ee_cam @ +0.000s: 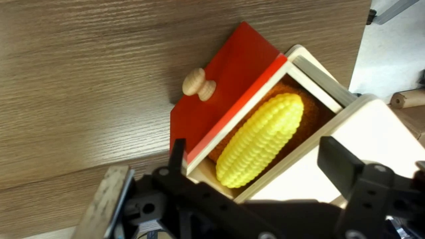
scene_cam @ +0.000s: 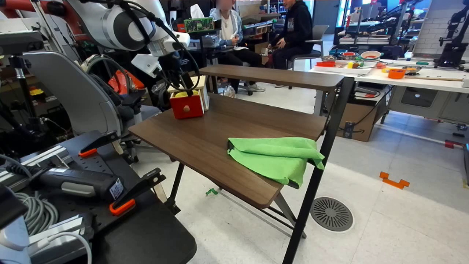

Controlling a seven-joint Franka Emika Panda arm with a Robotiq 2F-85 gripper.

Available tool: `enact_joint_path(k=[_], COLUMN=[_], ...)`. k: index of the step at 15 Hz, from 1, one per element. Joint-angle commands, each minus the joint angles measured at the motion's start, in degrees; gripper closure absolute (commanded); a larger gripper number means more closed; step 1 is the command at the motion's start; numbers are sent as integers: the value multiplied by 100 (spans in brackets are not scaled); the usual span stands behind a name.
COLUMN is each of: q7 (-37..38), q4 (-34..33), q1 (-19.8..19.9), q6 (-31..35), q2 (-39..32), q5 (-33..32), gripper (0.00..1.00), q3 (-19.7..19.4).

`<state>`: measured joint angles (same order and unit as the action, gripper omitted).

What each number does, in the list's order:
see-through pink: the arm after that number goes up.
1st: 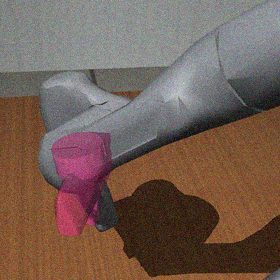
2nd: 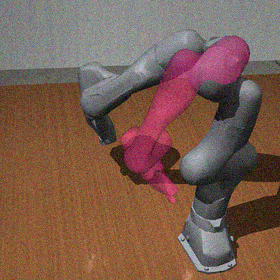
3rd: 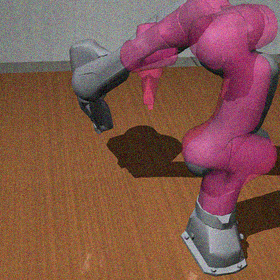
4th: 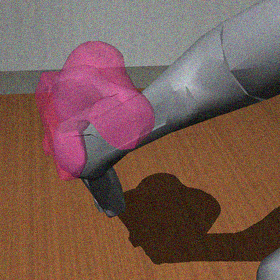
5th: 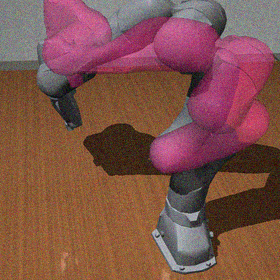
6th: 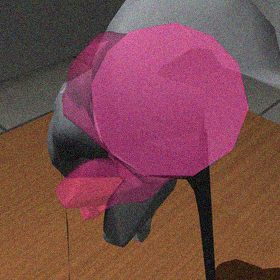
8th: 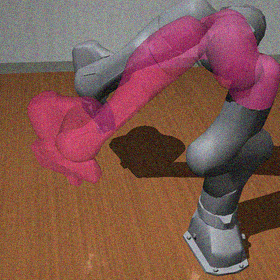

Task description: Open the drawer and then remove the yellow object that is inside the drawer and put it on the table

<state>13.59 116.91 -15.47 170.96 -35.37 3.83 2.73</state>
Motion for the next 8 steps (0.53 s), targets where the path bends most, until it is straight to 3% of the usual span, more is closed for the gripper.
enact_joint_path(k=[1, 8], q7=[-54, -558], q4=[213, 133], q1=[-192, -101], q6=[137, 329], q2=[247, 100], q5=[-153, -394], gripper=[0, 0], q3=[-200, -80])
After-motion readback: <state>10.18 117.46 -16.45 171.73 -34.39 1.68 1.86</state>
